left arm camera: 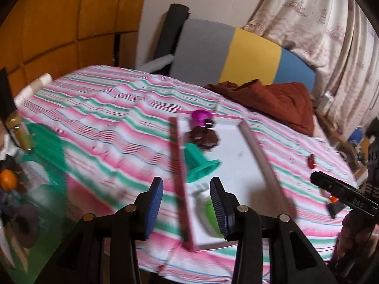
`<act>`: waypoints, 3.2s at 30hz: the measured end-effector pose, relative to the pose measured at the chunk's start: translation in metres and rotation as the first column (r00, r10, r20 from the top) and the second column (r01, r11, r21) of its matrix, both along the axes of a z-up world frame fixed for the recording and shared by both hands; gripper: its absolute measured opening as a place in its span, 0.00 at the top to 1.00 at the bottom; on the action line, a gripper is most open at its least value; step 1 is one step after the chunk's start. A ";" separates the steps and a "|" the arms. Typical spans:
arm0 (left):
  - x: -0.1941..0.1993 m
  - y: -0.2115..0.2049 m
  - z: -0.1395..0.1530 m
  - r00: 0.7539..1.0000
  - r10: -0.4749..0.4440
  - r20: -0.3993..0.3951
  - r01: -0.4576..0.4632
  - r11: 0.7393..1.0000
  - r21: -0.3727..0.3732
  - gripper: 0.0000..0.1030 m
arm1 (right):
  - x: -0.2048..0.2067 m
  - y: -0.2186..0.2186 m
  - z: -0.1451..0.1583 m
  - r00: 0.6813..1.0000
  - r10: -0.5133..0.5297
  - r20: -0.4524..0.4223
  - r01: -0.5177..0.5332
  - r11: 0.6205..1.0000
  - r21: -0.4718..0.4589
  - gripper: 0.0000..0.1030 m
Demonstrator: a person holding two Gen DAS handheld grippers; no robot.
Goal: Organize rigid objects
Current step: 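Move the left tool to the red lipstick tube and grasp it, then grasp the yellow rectangular toy with the right tool while the left tool lifts the lipstick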
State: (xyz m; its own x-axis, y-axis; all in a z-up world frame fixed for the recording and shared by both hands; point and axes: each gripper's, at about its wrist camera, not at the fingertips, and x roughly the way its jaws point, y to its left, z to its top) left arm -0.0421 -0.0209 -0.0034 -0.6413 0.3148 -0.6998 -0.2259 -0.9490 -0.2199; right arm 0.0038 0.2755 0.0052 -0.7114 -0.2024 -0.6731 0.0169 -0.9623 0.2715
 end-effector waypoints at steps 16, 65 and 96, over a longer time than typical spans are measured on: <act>-0.002 0.197 0.007 0.893 -0.447 0.050 0.449 0.892 -0.044 0.60 | 0.102 0.254 -0.002 0.688 -0.725 0.024 0.725 0.687 -0.048 0.24; -0.050 0.404 -0.088 0.781 -0.588 0.211 0.620 0.770 -0.151 0.75 | 0.146 0.304 -0.027 0.573 -0.809 0.130 0.770 0.478 -0.424 0.22; 0.047 0.310 -0.100 0.799 -0.600 -0.029 0.591 0.795 -0.138 0.75 | 0.036 0.309 -0.073 0.584 -0.736 0.342 0.779 0.627 0.021 0.27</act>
